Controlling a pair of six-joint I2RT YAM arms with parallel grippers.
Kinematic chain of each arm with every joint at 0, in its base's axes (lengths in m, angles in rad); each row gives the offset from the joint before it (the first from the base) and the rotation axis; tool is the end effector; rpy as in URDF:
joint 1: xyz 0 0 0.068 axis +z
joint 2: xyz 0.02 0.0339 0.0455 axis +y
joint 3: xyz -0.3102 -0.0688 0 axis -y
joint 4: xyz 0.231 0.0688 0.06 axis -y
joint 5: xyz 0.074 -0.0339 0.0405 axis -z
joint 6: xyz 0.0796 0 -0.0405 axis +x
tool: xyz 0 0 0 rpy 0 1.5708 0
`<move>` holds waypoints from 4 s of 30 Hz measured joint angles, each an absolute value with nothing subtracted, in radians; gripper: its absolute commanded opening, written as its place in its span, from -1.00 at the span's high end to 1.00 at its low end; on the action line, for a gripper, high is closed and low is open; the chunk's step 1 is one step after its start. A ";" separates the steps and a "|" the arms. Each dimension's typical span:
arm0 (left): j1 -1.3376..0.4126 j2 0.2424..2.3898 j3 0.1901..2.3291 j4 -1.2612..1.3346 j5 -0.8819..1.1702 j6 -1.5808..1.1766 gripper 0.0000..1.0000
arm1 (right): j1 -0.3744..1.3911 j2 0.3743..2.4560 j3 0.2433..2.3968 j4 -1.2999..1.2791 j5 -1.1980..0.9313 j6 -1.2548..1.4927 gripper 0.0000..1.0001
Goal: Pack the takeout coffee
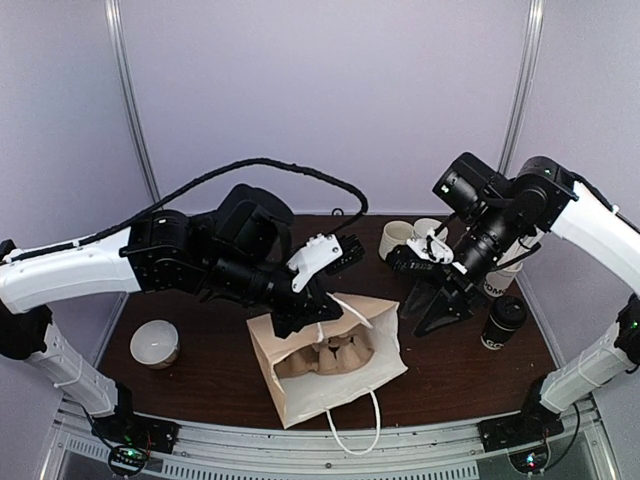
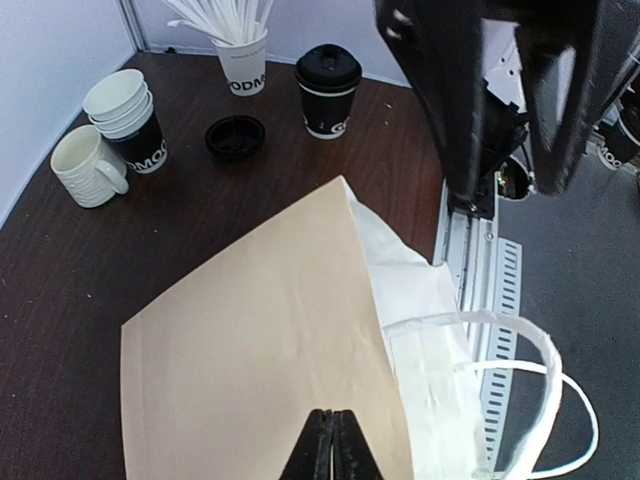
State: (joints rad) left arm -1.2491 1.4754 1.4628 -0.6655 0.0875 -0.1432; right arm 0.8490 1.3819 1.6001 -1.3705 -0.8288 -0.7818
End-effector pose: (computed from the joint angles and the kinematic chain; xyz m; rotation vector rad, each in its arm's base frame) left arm 0.1014 -0.3262 0.3832 1.2954 2.0037 -0.8122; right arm 0.1054 0.2086 0.4100 -2.0075 1.5653 1.1323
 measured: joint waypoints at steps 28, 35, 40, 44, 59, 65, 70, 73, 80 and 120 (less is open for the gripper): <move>-1.196 1.417 1.264 -0.325 -0.007 -0.432 1.00 | 1.176 1.525 1.545 -1.089 -0.092 -0.575 0.50; -1.200 1.401 1.193 -0.175 -0.067 -0.505 1.00 | 1.126 1.514 1.487 -1.076 -0.130 -0.467 0.31; -1.218 1.401 1.173 -0.071 -0.136 -0.534 1.00 | 1.102 1.473 1.484 -1.055 -0.134 -0.406 0.26; -1.234 1.416 1.172 -0.007 -0.176 -0.538 1.00 | 1.060 1.457 1.457 -1.017 -0.161 -0.357 0.21; -1.224 1.446 1.169 -0.002 -0.287 -0.548 1.00 | 0.980 1.484 1.394 -0.913 -0.288 -0.318 0.00; -1.221 1.407 1.152 -0.004 -0.296 -0.530 1.00 | 0.979 1.520 1.453 -0.923 -0.296 -0.366 -0.08; -1.220 1.373 1.151 -0.009 -0.293 -0.496 0.96 | 0.981 1.523 1.481 -0.921 -0.298 -0.386 -0.10; -1.220 1.358 1.140 -0.019 -0.294 -0.484 0.96 | 0.981 1.523 1.481 -0.918 -0.298 -0.389 -0.10; -1.221 1.338 1.129 -0.029 -0.303 -0.469 1.00 | 0.981 1.524 1.480 -0.913 -0.281 -0.389 -0.06; -1.243 1.319 1.122 -0.022 -0.329 -0.445 1.00 | 0.970 1.617 1.430 -0.802 -0.252 -0.340 -0.20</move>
State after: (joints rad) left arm -1.2427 1.3186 1.1221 -0.0223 -0.3286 -0.4454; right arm 0.9703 1.6173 1.4300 -0.8024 -0.2523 -0.3405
